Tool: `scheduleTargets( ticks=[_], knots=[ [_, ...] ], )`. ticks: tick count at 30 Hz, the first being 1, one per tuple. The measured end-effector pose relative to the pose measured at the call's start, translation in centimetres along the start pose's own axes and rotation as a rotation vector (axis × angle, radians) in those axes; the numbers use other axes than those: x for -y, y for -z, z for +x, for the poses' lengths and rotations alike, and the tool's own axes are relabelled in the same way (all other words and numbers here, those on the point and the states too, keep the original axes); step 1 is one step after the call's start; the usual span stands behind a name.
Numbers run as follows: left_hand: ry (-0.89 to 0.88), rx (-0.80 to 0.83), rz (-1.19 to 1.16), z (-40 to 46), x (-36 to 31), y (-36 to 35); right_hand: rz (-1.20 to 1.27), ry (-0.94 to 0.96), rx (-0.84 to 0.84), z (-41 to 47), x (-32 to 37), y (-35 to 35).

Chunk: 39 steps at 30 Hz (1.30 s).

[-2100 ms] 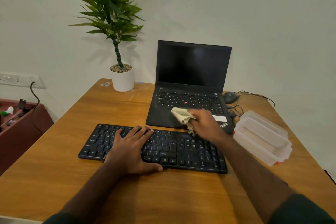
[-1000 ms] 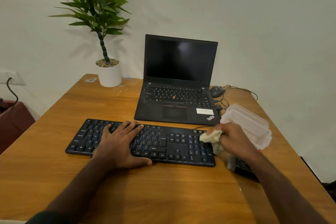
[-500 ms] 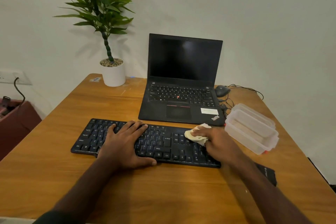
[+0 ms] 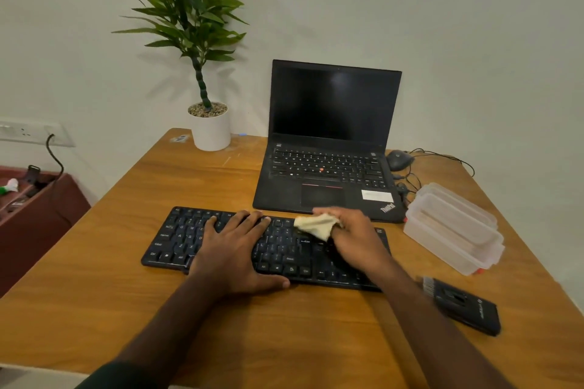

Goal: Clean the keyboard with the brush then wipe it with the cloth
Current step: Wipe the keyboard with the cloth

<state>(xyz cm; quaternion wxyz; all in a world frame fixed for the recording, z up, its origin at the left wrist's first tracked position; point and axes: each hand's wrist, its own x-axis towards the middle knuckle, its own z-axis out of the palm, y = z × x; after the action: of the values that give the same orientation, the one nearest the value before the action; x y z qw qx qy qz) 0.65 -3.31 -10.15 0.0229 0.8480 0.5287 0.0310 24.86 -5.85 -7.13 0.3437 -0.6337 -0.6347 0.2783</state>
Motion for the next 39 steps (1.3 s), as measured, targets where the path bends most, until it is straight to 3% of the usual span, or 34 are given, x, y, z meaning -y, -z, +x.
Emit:
scheduleTargets(
  ticks=[3,5,11,14,18,22,26,28,33,36,39],
  knots=[
    [0.009,-0.009,-0.032,-0.1,-0.9,-0.1,0.807,-0.246,-0.049,0.6,2.2,0.4],
    [0.008,-0.007,-0.065,-0.1,-1.4,0.0,1.175,-0.377,-0.167,1.0,3.0,0.8],
    [0.017,-0.289,-0.174,-1.4,1.6,1.3,1.244,-0.444,-0.12,1.1,3.4,-0.6],
    [0.14,-0.258,-0.156,-2.9,6.1,1.4,1.274,-0.423,-0.109,1.4,3.4,-1.3],
    [0.276,-0.095,-0.251,-5.4,11.2,0.6,1.122,-0.415,-0.037,1.6,4.6,-4.1],
    [0.32,-0.046,-0.334,-6.3,12.6,-0.2,0.869,-0.345,0.056,2.7,7.4,-7.5],
    [0.331,-0.041,-0.357,-6.2,12.7,-0.5,0.374,0.089,-0.227,4.7,9.9,-10.3],
    [0.342,-0.035,-0.368,-6.1,12.7,-0.5,0.186,0.285,-0.252,5.9,10.8,-11.9],
    [0.38,-0.09,-0.348,-6.1,12.4,-0.4,-0.49,0.351,0.161,6.3,12.1,-17.9],
    [0.361,-0.058,-0.327,-5.9,12.4,0.1,-0.604,0.408,0.22,5.9,12.4,-19.4],
    [0.355,-0.051,-0.328,-5.8,12.7,-0.1,-0.565,0.435,0.327,6.1,11.7,-19.1]
  ],
)
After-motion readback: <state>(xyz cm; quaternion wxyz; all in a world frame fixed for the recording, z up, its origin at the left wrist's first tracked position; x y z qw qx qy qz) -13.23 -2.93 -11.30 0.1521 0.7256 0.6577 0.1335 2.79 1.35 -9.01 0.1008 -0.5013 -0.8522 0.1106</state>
